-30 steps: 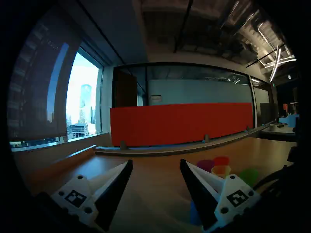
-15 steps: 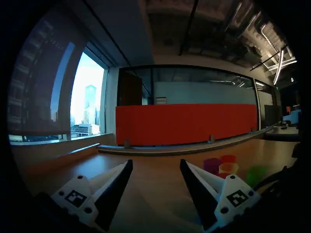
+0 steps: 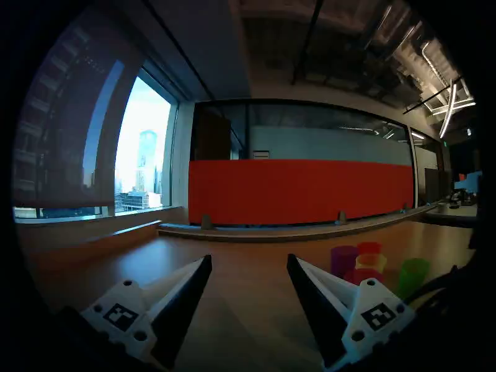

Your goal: Pour water

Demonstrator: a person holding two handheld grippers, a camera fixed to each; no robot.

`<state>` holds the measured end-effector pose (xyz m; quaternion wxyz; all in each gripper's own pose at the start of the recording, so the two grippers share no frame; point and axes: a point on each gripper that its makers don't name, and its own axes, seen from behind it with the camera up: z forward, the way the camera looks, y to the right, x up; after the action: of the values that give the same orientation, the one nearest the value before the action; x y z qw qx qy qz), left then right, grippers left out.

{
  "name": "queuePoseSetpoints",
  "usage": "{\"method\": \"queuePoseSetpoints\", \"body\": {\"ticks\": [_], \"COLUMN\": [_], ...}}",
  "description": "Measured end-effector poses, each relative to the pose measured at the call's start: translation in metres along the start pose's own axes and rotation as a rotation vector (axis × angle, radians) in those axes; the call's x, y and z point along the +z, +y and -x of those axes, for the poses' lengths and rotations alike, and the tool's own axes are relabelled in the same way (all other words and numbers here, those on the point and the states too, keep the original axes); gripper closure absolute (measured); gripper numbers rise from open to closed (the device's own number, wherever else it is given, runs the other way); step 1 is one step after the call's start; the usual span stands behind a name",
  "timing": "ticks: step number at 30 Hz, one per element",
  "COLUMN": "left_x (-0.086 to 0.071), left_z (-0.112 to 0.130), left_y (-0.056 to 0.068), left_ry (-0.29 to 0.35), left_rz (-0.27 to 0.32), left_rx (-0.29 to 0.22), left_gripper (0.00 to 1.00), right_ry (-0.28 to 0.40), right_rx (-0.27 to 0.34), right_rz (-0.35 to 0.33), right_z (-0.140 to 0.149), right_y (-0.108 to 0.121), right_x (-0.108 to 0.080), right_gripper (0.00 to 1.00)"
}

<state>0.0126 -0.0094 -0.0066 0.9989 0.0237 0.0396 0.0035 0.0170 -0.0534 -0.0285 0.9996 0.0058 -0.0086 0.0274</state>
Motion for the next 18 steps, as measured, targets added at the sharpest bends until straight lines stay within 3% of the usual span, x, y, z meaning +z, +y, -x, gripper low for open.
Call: {"method": "queuePoseSetpoints", "body": {"ticks": [12,18], "left_x": [0.0,0.0], "left_z": [0.008,0.012], "left_y": [0.0,0.001], "left_ry": [-0.019,-0.033], "left_rz": [0.004,0.005], "left_rx": [-0.014,0.008], "left_gripper": [0.1,0.1], "right_ry": [0.003,0.006], "right_rx": [-0.004,-0.004], "right_rz": [0.002,0.003], "right_z": [-0.004,-0.005], "right_y": [-0.001,0.0], "right_x": [0.0,0.0], "right_gripper": [0.0,0.0]}}
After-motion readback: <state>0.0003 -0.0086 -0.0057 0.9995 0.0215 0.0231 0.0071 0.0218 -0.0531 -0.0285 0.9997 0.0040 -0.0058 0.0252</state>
